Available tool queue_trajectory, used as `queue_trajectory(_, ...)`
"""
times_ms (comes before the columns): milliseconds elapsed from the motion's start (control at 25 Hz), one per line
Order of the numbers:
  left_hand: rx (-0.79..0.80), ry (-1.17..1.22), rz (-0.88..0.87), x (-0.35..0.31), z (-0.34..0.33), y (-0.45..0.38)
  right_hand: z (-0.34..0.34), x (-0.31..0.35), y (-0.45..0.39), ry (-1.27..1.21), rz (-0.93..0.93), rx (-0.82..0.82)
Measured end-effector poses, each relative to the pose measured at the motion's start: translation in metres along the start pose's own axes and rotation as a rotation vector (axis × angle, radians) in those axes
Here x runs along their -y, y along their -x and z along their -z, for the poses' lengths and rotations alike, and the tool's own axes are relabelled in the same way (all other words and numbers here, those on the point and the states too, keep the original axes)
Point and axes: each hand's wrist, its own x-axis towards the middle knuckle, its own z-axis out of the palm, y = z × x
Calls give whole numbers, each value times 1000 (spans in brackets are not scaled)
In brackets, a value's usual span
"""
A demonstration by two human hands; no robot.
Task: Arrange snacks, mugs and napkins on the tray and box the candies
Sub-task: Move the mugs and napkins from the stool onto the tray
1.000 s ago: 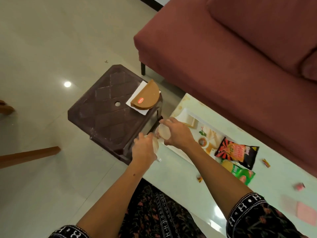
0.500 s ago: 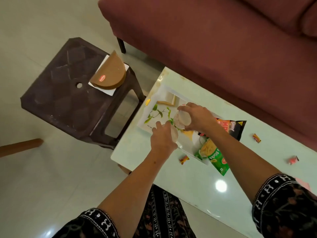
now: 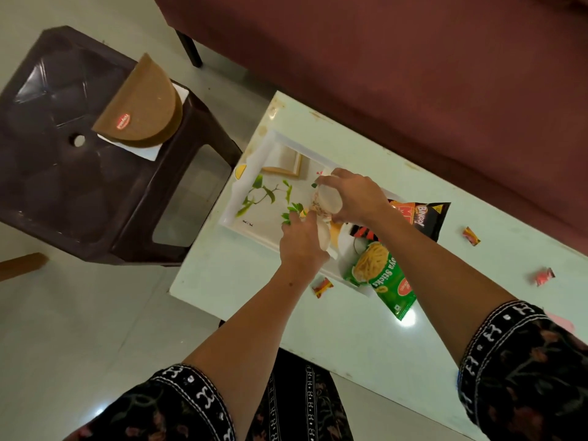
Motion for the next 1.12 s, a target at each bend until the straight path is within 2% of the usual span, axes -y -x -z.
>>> queue_trajectory(400, 21, -15, -4, -3, -19, -5, -19, -6, -6, -27, -66, 52)
queue_trajectory(520, 66, 73, 17, 5, -10, 1, -16, -1, -2, -24, -126, 131)
queue_trajectory(600, 40, 184, 29, 22, 3, 11, -13, 5, 2, -42, -204, 146)
queue_trajectory(720, -79, 359, 85, 70, 36, 26, 1, 37, 1, -234, -254, 56)
queue_trajectory(880, -314, 496, 230, 135, 96, 33, 32, 114, -19, -578, -217, -93)
queue_trajectory(1000, -411, 486, 208, 164, 146, 30, 54, 177, -38, -905, -274, -159)
queue_trajectory(1120, -467, 499, 167, 185, 188, 26, 65, 225, -67, -1128, -371, -147)
